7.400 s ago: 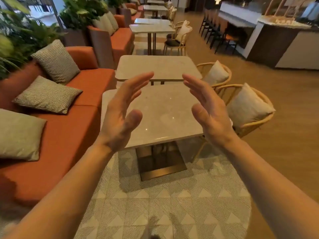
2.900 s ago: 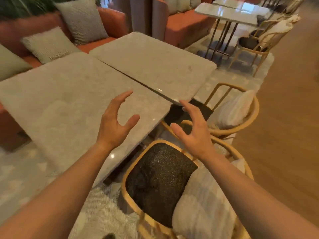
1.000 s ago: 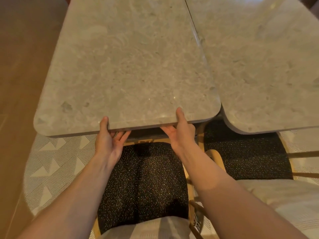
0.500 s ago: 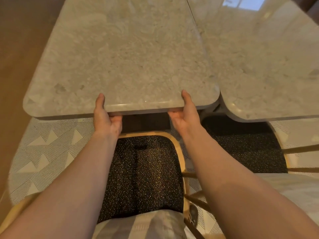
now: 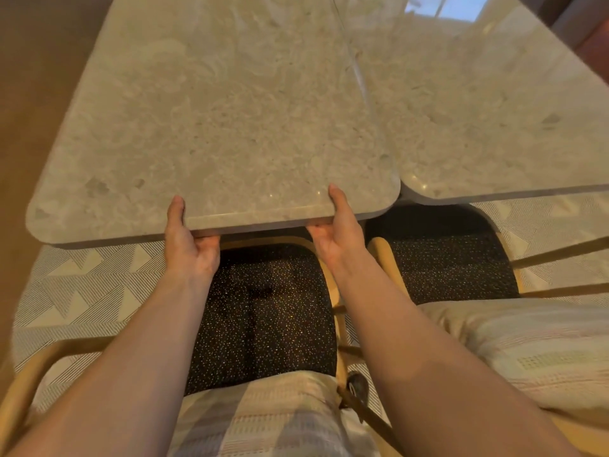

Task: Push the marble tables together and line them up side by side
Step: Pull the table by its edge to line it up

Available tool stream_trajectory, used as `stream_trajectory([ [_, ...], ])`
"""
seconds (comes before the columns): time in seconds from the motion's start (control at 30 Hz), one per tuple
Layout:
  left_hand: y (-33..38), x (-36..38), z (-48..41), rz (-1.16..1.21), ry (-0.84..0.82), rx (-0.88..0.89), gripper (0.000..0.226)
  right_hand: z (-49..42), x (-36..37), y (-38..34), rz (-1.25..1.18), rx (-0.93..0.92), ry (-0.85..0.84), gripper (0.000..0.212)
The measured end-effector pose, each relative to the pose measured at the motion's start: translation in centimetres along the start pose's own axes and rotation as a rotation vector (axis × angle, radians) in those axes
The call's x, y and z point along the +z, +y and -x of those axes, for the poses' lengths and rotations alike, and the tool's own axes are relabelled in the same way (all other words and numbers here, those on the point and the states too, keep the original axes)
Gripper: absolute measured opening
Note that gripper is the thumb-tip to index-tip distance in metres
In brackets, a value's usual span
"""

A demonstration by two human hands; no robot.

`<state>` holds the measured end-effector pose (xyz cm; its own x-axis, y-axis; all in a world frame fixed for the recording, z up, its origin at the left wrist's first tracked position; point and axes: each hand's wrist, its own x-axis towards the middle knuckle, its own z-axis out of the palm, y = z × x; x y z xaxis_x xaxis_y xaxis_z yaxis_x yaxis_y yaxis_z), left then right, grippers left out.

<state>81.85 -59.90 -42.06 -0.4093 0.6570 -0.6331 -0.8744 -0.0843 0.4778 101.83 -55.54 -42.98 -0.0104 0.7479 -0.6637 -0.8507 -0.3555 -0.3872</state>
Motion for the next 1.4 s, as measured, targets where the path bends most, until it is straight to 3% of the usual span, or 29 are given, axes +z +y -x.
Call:
stream_trajectory([
  [0.23, 0.5, 0.1, 0.9, 0.010, 0.005, -0.055, 0.039, 1.0, 0.0, -0.2, 0.003, 0.037, 0.008, 0.059],
  [0.43, 0.8, 0.9, 1.1, 0.008, 0.109, -0.066, 0.039, 1.6, 0.9, -1.0, 0.009, 0.095, 0.073, 0.056],
  [0.6, 1.1, 2.7, 0.0, -0.052, 0.278, -0.031, 0.067, 0.7, 1.1, -0.4, -0.040, 0.049, 0.109, 0.059],
  [0.83, -0.2, 2.4, -2.4, -0.078, 0.475, 0.130, 0.050, -1.4, 1.6, 0.9, -0.122, -0.104, 0.106, 0.060],
  [1.2, 0.0, 4.0, -1.5, -0.070, 0.451, 0.169, 0.041, -1.0, 2.7, 0.3, -0.116, -0.076, 0.096, 0.059],
  [1.4, 0.1, 4.6, -1.7, -0.125, 0.460, 0.140, 0.076, -1.4, 3.1, -0.3, -0.086, -0.036, 0.098, 0.060],
])
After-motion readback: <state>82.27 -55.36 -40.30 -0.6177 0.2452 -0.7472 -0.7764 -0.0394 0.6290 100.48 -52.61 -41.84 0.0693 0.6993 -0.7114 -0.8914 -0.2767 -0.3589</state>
